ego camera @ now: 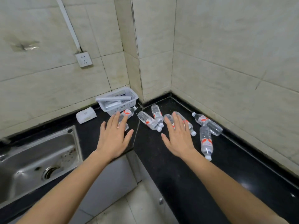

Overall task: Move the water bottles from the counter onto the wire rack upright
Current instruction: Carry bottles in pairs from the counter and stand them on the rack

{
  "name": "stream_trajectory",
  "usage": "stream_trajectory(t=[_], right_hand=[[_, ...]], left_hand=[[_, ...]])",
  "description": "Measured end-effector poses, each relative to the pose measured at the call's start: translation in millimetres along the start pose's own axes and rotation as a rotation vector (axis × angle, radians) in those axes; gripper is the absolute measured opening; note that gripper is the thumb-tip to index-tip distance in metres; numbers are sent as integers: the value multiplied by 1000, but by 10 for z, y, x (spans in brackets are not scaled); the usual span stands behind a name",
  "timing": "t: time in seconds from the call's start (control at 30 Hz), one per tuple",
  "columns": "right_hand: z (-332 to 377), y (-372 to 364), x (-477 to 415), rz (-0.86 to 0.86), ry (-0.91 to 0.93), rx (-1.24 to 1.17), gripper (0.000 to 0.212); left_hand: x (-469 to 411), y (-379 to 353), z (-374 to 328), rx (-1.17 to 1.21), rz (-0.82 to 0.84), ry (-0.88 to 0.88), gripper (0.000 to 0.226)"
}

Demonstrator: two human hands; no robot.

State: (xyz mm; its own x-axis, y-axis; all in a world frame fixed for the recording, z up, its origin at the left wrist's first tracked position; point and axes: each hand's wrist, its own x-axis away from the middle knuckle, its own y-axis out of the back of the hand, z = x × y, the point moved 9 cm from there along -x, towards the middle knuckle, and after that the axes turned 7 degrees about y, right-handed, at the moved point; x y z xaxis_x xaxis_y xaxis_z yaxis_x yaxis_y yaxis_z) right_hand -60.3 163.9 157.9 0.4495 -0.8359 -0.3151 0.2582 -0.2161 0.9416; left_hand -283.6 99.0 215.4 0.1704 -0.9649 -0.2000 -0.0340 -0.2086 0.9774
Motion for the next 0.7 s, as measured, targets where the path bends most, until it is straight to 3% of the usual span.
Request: stream_trajectory(t=[0.2, 0.37, 0.7], right_hand=[[-505, -393, -356, 12, -179, 77, 72], [-1112, -741, -426, 136, -467, 147, 70], [-1594, -1250, -239, 291, -832, 113, 75]], left_hand=[[-1075, -631, -207, 51, 83, -147, 78], [-1849, -1231, -659, 91, 212, -394, 80], [-2522, -2249, -1458, 94, 402, -740, 69]])
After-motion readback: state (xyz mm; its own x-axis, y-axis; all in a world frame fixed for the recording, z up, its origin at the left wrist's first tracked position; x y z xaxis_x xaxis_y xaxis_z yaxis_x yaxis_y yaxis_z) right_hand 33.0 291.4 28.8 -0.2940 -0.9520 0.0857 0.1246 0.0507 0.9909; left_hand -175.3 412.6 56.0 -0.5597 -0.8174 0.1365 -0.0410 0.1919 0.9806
